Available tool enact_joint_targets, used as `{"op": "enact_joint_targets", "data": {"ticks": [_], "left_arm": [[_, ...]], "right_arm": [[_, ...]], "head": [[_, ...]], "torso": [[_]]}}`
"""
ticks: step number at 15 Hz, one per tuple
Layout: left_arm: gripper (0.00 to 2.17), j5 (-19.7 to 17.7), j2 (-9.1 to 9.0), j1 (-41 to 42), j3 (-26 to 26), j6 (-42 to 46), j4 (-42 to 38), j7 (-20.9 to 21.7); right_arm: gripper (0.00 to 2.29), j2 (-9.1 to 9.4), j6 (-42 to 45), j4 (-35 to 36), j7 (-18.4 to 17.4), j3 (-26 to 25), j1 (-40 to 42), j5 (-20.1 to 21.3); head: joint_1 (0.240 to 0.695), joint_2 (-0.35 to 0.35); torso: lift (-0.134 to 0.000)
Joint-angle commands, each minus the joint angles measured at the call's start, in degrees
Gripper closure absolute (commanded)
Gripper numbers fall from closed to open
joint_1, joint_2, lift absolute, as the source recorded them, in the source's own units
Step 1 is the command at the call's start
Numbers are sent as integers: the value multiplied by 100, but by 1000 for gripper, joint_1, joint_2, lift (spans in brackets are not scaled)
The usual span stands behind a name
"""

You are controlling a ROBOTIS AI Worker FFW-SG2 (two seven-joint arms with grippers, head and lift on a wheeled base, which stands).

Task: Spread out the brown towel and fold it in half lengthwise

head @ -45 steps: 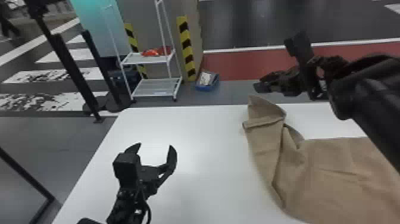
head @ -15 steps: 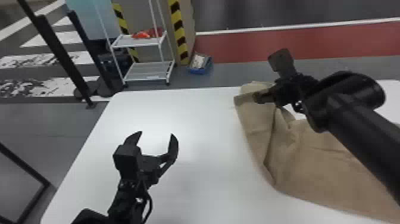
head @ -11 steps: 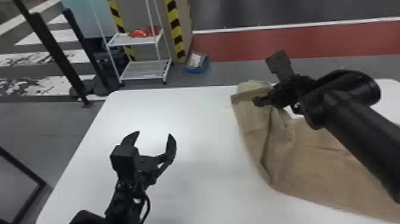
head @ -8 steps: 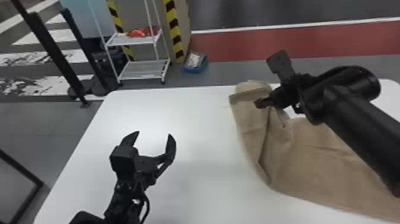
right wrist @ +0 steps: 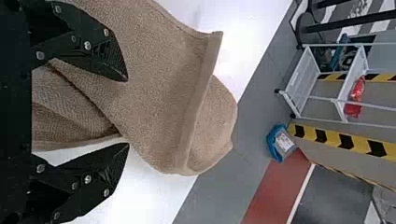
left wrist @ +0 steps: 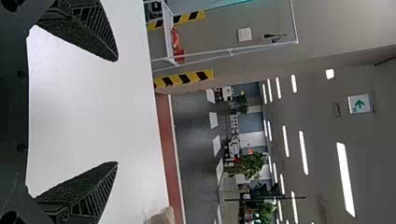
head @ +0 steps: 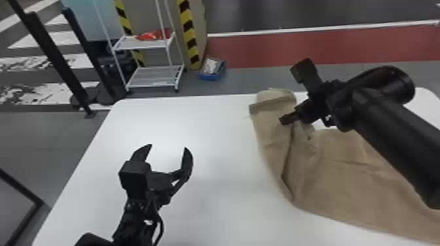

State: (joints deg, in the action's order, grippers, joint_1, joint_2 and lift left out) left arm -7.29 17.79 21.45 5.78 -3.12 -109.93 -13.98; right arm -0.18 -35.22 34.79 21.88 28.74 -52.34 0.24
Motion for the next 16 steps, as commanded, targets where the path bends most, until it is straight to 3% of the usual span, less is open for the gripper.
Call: {"op": "enact_joint_targets", "data": {"ticks": [1, 3, 9, 13, 16], "left_arm": [[87, 0, -13, 0, 11, 0, -2, 0], [87, 9, -21, -9, 20, -35, -2, 0], [87, 44, -30, -35, 11, -35, 7, 9], [87, 44, -30, -88, 11, -53, 51, 27], [87, 26, -30, -176, -24, -70, 139, 44]], "right_arm": [[532, 23, -130, -8, 97, 0, -4, 63], [589, 23, -148, -8, 141, 0, -22, 63], [1116, 23, -148, -8, 414, -35, -110, 72], [1298, 23, -148, 36, 510, -35, -127, 81], [1301, 23, -113, 318, 836, -52, -57, 20]], "head": [[695, 168], [695, 165], [695, 168], [695, 172], [695, 179]], "torso": [[-125], [-125], [-125], [-125], [-125]]}}
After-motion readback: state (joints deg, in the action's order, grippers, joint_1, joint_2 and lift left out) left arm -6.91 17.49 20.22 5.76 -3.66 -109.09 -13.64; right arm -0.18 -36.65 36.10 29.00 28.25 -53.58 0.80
